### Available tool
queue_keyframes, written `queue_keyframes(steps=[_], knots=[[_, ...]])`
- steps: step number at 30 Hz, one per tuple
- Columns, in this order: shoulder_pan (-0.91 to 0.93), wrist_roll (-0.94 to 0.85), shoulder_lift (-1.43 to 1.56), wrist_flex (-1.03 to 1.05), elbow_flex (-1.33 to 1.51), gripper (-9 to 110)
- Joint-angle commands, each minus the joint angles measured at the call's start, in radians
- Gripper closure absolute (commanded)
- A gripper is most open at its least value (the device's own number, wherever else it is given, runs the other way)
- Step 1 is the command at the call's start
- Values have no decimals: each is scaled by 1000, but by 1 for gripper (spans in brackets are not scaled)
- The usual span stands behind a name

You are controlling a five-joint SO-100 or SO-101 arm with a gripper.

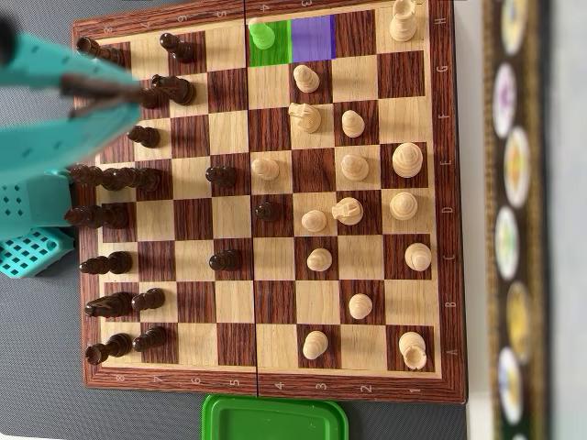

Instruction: Play chess

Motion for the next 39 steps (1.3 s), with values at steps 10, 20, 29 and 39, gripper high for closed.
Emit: queue_keyframes(steps=[10, 20, 29, 39], knots=[[210, 14, 242, -11, 121, 102], [204, 8, 440, -339, 436, 102], [181, 15, 588, -630, 690, 102], [172, 109, 703, -994, 884, 101]])
